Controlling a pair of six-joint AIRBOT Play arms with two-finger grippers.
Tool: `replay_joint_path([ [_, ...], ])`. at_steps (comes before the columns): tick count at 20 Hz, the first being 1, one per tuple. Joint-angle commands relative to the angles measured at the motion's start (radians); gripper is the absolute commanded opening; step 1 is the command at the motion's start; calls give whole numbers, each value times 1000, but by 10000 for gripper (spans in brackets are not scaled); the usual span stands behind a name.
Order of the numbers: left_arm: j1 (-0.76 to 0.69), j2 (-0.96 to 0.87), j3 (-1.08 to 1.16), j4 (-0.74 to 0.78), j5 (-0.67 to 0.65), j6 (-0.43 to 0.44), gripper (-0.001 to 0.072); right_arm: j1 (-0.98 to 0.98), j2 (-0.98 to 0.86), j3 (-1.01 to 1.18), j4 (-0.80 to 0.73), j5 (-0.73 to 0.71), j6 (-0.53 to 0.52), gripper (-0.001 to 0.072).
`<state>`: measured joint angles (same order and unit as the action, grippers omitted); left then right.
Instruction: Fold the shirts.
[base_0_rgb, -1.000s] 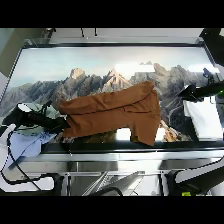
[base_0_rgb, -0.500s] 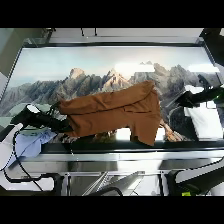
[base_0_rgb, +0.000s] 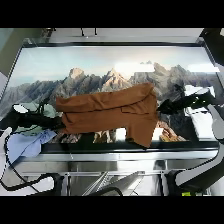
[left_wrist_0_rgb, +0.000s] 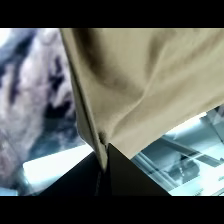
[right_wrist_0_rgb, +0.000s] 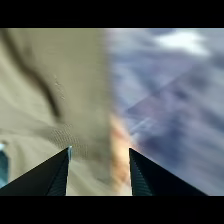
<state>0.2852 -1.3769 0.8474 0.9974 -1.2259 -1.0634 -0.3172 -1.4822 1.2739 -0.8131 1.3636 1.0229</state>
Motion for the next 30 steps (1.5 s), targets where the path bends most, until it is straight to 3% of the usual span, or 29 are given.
replay_joint_path([
  [1, 5, 9, 1, -3, 3, 1, 14, 103, -42, -11, -13, -29, -3, 427],
  [5, 6, 9, 1, -3, 2, 0, 14, 121, -43, -10, -13, -21, -7, 395],
  [6, 6, 9, 1, -4, -2, 0, 14, 114, -39, -10, -13, -2, -21, 258],
  [9, 6, 9, 2, -4, -20, 0, 14, 76, -6, -8, -13, 42, -33, 220],
  [10, 6, 9, 10, -4, -33, 0, 14, 61, 10, -8, -13, 47, -36, 66],
  [11, 6, 9, 27, -5, -55, 0, 14, 51, 30, -8, -13, 48, -44, 19],
  [15, 6, 67, 186, -142, -225, 0, 13, 27, 162, 59, 53, 52, -55, 18],
  [19, 6, 237, 459, -398, -328, -11, 13, -49, 371, 300, 332, 50, -80, 18],
  [21, 6, 320, 627, -514, -307, -11, 13, -101, 488, 445, 464, -14, -97, 19],
  [24, 40, 441, 880, -518, -230, -31, 13, -170, 657, 602, 416, -188, -108, 19],
  [26, 157, 510, 1019, -517, -211, -81, 13, -208, 761, 628, 303, -268, -108, 19],
  [28, 282, 566, 1098, -513, -211, -103, 13, -230, 835, 628, 212, -283, -107, 20],
  [30, 298, 581, 1138, -511, -199, -109, 13, -234, 862, 628, 203, -283, -109, 20],
])
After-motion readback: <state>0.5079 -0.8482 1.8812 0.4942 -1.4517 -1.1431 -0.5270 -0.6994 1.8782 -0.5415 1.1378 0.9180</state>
